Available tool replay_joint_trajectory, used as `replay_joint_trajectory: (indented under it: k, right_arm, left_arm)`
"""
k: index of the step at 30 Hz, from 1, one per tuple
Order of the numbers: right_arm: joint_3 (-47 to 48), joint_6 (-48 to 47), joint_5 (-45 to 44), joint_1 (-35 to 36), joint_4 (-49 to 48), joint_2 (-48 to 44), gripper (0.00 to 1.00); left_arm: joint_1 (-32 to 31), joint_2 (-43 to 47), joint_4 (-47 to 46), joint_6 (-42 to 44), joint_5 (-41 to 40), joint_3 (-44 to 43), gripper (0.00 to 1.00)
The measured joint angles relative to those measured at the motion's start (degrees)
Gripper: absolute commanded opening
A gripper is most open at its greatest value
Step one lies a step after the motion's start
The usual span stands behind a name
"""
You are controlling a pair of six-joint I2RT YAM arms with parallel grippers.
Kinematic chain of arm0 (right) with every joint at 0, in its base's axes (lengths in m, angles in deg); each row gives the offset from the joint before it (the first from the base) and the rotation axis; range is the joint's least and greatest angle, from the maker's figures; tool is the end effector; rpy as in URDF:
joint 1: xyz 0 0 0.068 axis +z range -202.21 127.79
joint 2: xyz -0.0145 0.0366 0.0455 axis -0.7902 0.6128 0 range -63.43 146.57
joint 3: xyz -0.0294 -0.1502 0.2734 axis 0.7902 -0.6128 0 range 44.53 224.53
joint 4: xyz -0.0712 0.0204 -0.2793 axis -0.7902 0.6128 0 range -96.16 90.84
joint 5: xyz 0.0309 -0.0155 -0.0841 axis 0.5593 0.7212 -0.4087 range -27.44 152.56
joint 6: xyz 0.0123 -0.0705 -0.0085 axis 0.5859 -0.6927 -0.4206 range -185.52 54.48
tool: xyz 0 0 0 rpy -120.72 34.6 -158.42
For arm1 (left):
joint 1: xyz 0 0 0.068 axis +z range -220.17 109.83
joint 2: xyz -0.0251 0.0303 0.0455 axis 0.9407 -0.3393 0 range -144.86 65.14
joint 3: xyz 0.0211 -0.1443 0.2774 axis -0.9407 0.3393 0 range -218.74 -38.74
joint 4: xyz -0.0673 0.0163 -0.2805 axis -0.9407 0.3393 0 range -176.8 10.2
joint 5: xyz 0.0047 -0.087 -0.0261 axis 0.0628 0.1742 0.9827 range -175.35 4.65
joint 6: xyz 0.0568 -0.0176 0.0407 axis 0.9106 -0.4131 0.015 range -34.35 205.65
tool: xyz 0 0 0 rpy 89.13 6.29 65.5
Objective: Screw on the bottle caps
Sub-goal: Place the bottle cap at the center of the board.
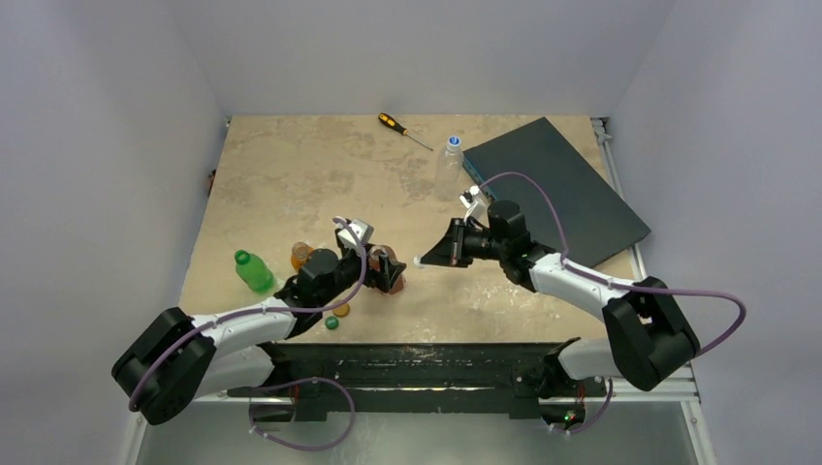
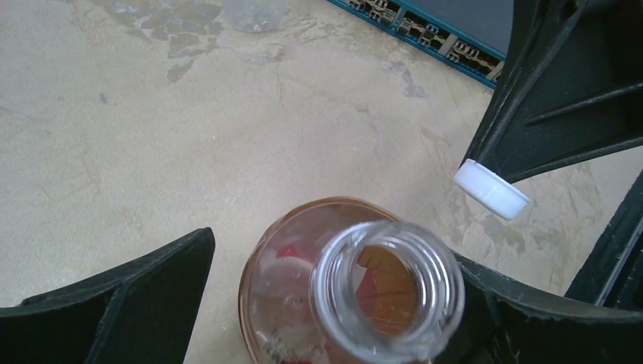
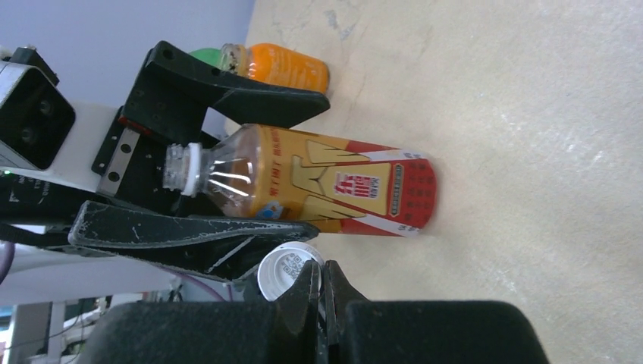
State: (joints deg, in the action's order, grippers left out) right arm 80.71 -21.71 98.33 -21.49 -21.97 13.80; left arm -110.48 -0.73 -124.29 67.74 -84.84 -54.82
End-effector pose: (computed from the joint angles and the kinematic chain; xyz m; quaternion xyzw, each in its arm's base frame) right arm 0.2482 0.1879 0.2246 -0.0717 0.8172 0.5150 0.2486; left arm 0.1890 -0.1610 0.1935 0.1540 0.7633 -0.3082 0.5464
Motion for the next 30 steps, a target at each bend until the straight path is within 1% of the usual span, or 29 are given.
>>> replay_joint_trajectory:
  k: [7, 13, 19, 22, 24, 27, 30]
  right_arm:
    - [0.0, 3.6, 3.7, -1.4, -2.9, 0.1, 0.00]
    - [0.0, 7.3, 7.3, -3.6, -6.0, 0.2, 0.00]
    - [0.5, 12.2, 11.8, -5.9, -9.7, 0.3, 0.00]
    - [1.5, 15.5, 14.2, -7.5, -12.5, 0.3, 0.00]
    - [2.2, 18.7, 16.1, -8.4, -15.8, 0.3, 0.00]
    - [2.5, 25.5, 18.5, -9.0, -23.8, 0.3, 0.00]
    - [2.4, 37.2, 20.9, -9.0, -38.4, 0.8, 0.00]
  left_arm:
    - [-0.1, 1.3, 3.3, 1.2, 4.1, -2.8, 0.99]
    - [-0.2, 2.6, 6.7, 2.7, 5.1, -7.0, 0.99]
    - [-0.2, 5.5, 14.1, 6.2, 6.1, -14.1, 0.98]
    - [-0.2, 6.9, 18.6, 9.3, 8.7, -19.5, 0.97]
    - [-0.1, 7.2, 20.9, 11.9, 12.9, -23.6, 0.97]
    - [0.4, 7.2, 22.1, 15.9, 20.2, -28.1, 0.94]
    - [1.3, 7.1, 20.8, 19.0, 27.9, -29.6, 0.91]
